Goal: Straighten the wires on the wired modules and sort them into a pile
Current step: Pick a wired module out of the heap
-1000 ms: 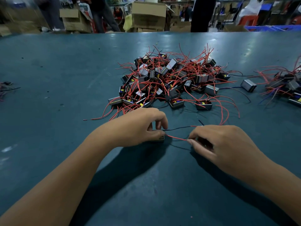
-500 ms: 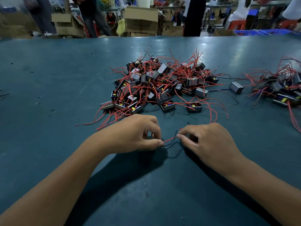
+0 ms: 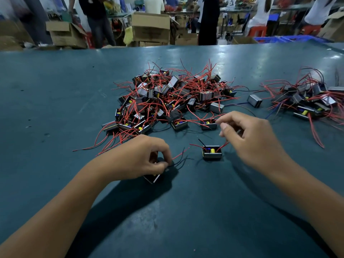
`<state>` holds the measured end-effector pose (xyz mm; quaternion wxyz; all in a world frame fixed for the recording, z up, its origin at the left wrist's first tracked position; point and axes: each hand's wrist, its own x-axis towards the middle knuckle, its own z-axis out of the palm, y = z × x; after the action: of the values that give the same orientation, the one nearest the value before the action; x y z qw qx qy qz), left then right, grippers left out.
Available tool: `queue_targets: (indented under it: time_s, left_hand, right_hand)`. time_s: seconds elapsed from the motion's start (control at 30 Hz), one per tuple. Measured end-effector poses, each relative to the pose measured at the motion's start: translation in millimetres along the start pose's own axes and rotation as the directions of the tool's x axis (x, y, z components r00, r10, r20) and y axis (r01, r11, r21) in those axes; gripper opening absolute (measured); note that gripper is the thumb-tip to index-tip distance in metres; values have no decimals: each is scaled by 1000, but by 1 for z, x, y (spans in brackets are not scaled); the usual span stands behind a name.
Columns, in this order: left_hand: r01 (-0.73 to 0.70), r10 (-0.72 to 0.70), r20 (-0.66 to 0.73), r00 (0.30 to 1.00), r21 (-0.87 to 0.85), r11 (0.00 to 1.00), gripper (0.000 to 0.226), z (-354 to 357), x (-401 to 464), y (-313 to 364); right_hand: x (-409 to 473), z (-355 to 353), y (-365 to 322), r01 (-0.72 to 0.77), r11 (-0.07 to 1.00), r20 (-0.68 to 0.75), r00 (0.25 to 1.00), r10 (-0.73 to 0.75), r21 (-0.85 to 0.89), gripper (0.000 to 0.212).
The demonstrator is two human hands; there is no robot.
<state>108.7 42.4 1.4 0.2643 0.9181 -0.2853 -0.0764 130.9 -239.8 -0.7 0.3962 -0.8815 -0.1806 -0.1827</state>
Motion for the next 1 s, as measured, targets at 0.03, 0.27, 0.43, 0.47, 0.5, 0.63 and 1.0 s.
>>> queue_targets:
  time_s: [0.03, 0.27, 0.43, 0.47, 0.5, 0.63, 1.0]
  left_hand:
    - [0, 0, 4, 1000, -13, 1000, 10, -1, 0, -2]
    - [-5, 4, -31, 999, -24, 1000, 32, -7, -2, -8]
    - [14, -16, -20, 1000, -72, 997, 37, -2, 1, -8]
    - [14, -15, -12, 1000, -61, 998, 36, -2, 1, -8]
    - [12, -12, -11, 1000, -43, 999, 34, -1, 2, -9]
    - [5, -2, -65, 998, 34, 999, 13, 4, 6, -8]
    - [148, -93, -233, 968, 232, 961, 62, 18, 15, 4]
  right_hand:
    - [0, 1, 0, 5, 1000, 37, 999, -4, -4, 16]
    - [-2, 18, -7, 44, 998, 227, 973, -52, 40, 16]
    - [1, 23, -7, 122, 992, 308, 944, -115, -4, 16]
    - [2, 23, -7, 133, 991, 306, 943, -128, 4, 16]
    - [2, 23, -7, 138, 990, 306, 942, -135, 12, 16]
    - [1, 25, -6, 116, 993, 346, 931, -118, 27, 17]
    - [-3, 32, -9, -2, 996, 274, 961, -24, 91, 3]
